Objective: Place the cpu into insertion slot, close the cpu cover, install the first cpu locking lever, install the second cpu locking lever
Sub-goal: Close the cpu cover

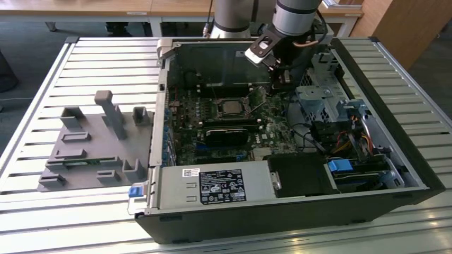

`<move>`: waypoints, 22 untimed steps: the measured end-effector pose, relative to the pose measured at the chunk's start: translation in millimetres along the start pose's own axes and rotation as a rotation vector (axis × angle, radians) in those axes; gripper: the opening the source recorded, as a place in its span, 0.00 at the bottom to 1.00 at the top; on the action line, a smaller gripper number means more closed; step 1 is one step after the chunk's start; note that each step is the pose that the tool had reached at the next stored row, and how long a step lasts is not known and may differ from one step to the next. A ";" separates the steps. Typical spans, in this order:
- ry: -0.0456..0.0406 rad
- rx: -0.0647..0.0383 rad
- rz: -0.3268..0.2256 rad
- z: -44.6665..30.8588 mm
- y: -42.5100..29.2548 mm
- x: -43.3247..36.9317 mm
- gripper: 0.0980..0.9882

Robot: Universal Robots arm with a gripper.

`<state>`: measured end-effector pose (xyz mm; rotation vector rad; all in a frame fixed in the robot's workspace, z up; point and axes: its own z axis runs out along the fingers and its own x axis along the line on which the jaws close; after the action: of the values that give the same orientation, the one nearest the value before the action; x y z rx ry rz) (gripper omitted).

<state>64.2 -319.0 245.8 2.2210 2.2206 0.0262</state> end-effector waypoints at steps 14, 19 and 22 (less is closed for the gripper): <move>0.0000 0.003 -0.001 2.8 -11.4 0.0 0.01; 0.0000 0.003 -0.001 2.6 -20.1 0.0 0.01; 0.0000 0.003 -0.001 2.7 -24.7 0.0 0.01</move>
<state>39.5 -319.0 242.8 2.2220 2.2228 0.0228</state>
